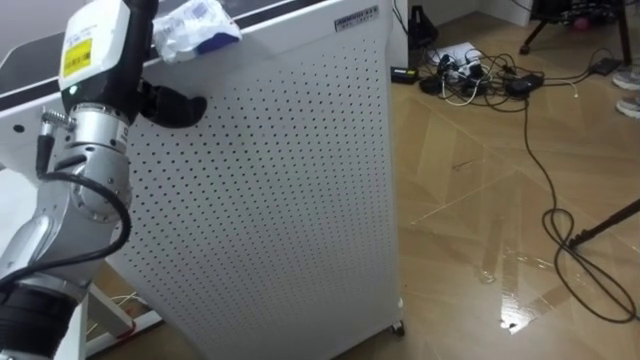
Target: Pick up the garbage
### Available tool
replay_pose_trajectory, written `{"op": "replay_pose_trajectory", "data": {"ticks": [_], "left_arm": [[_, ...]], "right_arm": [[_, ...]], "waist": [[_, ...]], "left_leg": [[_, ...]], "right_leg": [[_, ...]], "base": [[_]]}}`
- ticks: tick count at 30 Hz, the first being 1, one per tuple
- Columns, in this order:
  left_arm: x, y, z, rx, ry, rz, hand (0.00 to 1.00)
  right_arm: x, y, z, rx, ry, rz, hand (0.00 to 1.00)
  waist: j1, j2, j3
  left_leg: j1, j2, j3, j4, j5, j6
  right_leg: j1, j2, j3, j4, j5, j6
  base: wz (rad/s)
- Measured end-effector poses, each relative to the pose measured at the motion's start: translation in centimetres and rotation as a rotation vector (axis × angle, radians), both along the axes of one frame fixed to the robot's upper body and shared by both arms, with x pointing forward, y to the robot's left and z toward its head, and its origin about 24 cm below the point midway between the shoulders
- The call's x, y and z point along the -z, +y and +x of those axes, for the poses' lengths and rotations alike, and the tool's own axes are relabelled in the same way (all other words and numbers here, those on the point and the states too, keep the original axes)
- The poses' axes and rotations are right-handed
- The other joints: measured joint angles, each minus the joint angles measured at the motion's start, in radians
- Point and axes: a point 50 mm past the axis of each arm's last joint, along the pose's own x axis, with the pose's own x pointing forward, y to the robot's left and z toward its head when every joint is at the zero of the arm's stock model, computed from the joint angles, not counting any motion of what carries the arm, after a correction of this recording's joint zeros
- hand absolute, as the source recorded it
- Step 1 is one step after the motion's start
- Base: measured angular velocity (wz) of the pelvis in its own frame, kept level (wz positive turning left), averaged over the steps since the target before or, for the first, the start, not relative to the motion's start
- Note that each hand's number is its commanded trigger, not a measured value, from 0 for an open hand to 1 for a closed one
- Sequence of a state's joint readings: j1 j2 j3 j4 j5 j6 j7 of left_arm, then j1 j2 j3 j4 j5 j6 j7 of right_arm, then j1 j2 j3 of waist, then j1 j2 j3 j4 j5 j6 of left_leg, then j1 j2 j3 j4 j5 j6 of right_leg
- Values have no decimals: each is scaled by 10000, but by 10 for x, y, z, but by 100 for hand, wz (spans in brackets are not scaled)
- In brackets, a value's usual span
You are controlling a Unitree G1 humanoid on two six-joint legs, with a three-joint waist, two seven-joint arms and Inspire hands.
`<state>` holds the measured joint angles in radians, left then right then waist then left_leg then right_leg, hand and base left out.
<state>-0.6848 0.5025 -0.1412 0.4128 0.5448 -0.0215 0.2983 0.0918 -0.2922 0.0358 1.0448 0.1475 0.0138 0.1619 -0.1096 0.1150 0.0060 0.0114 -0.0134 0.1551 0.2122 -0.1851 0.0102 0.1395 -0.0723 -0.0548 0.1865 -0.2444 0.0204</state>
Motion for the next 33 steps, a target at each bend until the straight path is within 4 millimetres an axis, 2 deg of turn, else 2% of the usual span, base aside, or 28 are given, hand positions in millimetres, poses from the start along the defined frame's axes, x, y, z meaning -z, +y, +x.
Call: {"op": "replay_pose_trajectory", "data": {"ticks": [5, 9, 15, 17, 19, 24, 33], "left_arm": [[6, -6, 1, 125, 384, 455, 100], [-4, -6, 4, -63, 204, 713, 100], [-3, 0, 5, -558, 294, 858, 100], [-6, 2, 5, -770, 227, 1022, 100], [-7, 4, 5, -867, 232, 1592, 100], [-9, -1, 6, -747, 162, 2115, 100], [-12, -5, 4, -324, -341, 1660, 100]], "right_arm": [[0, -1, -2, 101, 20, -8, 100], [0, -2, -4, 156, 58, -17, 100], [-2, -6, -2, 144, 55, -91, 100], [-2, -7, -2, 145, 63, -134, 100], [-3, -11, -2, 139, 76, -217, 100], [-4, -11, -3, 168, 75, -247, 100], [-3, -9, -1, 516, -54, -306, 100]], "waist": [[12, 4, -2], [-59, 18, -13], [-300, 162, -107], [-369, 168, -76], [-482, 261, -66], [-490, 273, -51], [-461, 232, -22]], "left_leg": [[-18, -3, -1, 1, 5, 8], [-28, -14, 7, 7, 22, 36], [-12, -12, 101, 23, 44, 55], [-7, -12, 117, 23, 52, 58], [1, -10, 127, 24, 55, 57], [0, 4, 148, 15, 69, 45], [-54, -5, 130, 21, 68, 46]], "right_leg": [[16, -1, 2, -8, 0, 0], [19, -12, 11, -12, 0, 0], [12, -19, 125, -24, 0, 0], [11, -23, 130, -24, 0, 0], [11, -26, 130, -25, 0, 0], [-2, -18, 124, -29, 0, 0], [-40, -18, 111, -31, 0, 0]], "base": [[2], [-1], [-5], [-2], [0], [0], [0]]}}
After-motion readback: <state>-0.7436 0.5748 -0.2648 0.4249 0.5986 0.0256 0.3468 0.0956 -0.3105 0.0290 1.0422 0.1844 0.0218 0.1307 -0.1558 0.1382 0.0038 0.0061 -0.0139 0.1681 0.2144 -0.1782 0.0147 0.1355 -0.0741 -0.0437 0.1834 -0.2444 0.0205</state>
